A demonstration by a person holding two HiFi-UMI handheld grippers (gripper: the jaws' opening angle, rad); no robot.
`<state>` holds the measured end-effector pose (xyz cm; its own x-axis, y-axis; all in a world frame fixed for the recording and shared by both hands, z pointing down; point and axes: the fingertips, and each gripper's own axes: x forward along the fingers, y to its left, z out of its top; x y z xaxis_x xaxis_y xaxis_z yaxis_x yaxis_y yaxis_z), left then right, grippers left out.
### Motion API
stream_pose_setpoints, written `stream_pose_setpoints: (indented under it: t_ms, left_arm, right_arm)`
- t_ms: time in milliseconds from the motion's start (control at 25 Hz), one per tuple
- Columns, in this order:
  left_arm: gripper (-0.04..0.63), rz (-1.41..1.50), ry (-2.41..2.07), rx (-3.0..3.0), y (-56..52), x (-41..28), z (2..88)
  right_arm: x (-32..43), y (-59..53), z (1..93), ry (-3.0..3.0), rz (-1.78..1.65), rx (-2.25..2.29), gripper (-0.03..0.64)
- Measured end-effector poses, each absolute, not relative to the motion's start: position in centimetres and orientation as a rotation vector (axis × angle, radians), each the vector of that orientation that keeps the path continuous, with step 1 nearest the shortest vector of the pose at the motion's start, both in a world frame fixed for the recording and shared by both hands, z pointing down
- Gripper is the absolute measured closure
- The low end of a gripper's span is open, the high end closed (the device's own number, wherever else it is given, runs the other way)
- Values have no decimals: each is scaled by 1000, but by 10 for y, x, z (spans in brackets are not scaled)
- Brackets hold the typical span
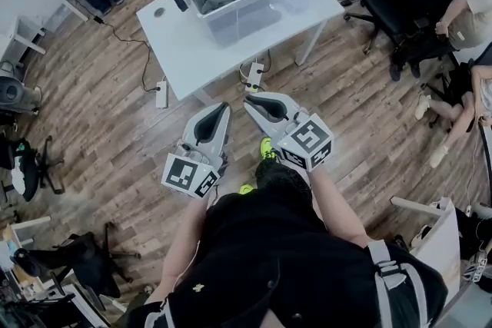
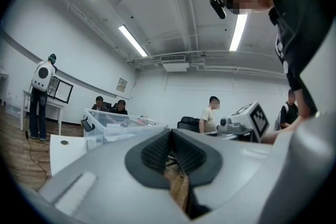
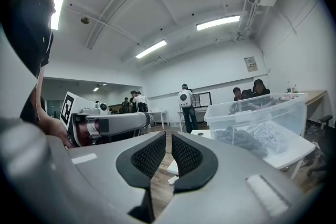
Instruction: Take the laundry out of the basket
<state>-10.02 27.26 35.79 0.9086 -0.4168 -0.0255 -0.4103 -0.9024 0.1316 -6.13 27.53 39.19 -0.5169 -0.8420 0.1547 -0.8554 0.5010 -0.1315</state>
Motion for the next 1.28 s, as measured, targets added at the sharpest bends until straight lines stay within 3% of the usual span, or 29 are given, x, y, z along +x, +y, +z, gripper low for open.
stream_pose_setpoints:
  t_ms: [800, 1280]
  left_arm:
    - [598, -5, -811, 2893, 152, 26, 367]
    - [598, -1, -863, 2877, 119, 37, 365]
  right_arm:
    - [62, 148, 390, -2763, 282, 1333, 594]
    - [70, 110, 381, -2811, 269, 1275, 594]
